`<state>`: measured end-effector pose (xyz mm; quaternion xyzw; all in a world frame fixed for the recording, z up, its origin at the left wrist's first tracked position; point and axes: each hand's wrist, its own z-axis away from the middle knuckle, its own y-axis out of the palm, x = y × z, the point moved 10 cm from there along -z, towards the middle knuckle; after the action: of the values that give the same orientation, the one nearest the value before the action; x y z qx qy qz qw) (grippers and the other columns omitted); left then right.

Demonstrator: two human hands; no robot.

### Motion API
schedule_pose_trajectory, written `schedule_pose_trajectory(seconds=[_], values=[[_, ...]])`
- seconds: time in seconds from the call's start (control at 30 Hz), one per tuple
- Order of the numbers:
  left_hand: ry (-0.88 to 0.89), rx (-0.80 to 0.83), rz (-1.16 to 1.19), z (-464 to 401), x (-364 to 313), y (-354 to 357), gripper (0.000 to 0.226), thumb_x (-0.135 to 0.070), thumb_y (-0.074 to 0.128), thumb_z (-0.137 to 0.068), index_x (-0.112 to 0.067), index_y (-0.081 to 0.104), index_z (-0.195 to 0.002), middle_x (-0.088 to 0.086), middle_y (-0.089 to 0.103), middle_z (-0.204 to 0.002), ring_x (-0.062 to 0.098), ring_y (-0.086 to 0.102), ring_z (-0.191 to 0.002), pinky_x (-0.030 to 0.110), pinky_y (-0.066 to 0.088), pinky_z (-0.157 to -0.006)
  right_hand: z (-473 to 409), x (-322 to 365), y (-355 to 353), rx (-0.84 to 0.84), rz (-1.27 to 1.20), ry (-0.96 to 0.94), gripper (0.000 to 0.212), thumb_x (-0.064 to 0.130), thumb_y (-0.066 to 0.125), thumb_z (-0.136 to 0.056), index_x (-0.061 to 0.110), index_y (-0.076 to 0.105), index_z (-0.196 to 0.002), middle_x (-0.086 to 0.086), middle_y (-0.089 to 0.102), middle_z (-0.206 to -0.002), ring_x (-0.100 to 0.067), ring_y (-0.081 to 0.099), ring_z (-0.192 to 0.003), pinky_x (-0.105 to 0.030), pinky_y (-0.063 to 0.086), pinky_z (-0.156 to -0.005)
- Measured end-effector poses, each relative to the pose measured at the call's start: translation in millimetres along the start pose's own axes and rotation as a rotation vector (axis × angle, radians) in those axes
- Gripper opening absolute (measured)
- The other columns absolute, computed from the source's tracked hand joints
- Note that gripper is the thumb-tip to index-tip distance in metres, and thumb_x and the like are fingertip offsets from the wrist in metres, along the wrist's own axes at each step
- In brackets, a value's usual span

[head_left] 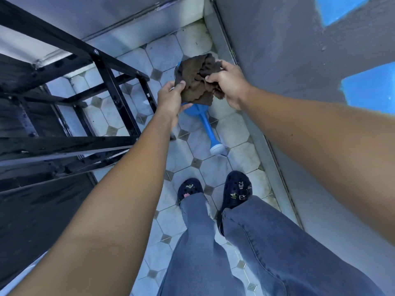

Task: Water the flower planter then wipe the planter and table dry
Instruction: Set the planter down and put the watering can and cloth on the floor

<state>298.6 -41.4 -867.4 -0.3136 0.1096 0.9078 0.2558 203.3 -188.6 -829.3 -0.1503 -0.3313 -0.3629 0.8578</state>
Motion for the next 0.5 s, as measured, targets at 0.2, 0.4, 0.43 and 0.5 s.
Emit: schedule_pose_trajectory(seconds=[0.2, 0.4, 0.43, 0.5], values=[[0.007, -0.168, -0.408, -16, 14, -10, 0.052, -0.039, 0.042, -0.099, -0.017, 0.036, -0.145, 0.01, 0.045, -0.147, 0.026, 0.047, -0.131, 0.035, 0.042, -0.105, -20, -16, 6, 0.048, 0.379, 0.007, 0.064, -0.008, 0.056, -0.089, 0.014, 0.045, -0.148, -0.01, 0.051, -0.145, -0.017, 0.058, -0.114, -0.014, 0.051, -0.083], [0.101, 0.022, -0.526, -7, 22, 13, 0.054, -0.032, 0.04, -0.1, -0.023, 0.03, -0.152, 0.003, 0.047, -0.148, 0.02, 0.047, -0.132, 0.037, 0.038, -0.111, -5, -47, 30, 0.252, 0.477, 0.053, 0.064, -0.018, 0.039, -0.09, 0.007, 0.041, -0.149, -0.009, 0.052, -0.143, -0.018, 0.057, -0.121, -0.008, 0.046, -0.091], [0.079, 0.034, -0.535, -2, 23, 11, 0.056, -0.036, 0.039, -0.099, -0.022, 0.028, -0.152, 0.003, 0.045, -0.15, 0.02, 0.044, -0.134, 0.035, 0.035, -0.112, -7, -50, 30, 0.246, 0.499, 0.042, 0.066, -0.016, 0.04, -0.089, 0.008, 0.039, -0.15, -0.01, 0.047, -0.149, -0.02, 0.049, -0.134, -0.018, 0.04, -0.108], [0.042, 0.007, -0.575, 14, 17, 3, 0.06, -0.04, 0.038, -0.1, -0.018, 0.023, -0.154, 0.002, 0.04, -0.151, 0.017, 0.039, -0.137, 0.028, 0.03, -0.109, 2, -45, 25, 0.208, 0.556, 0.032, 0.071, -0.011, 0.041, -0.087, 0.012, 0.035, -0.153, -0.01, 0.04, -0.156, -0.023, 0.041, -0.141, -0.03, 0.032, -0.118]])
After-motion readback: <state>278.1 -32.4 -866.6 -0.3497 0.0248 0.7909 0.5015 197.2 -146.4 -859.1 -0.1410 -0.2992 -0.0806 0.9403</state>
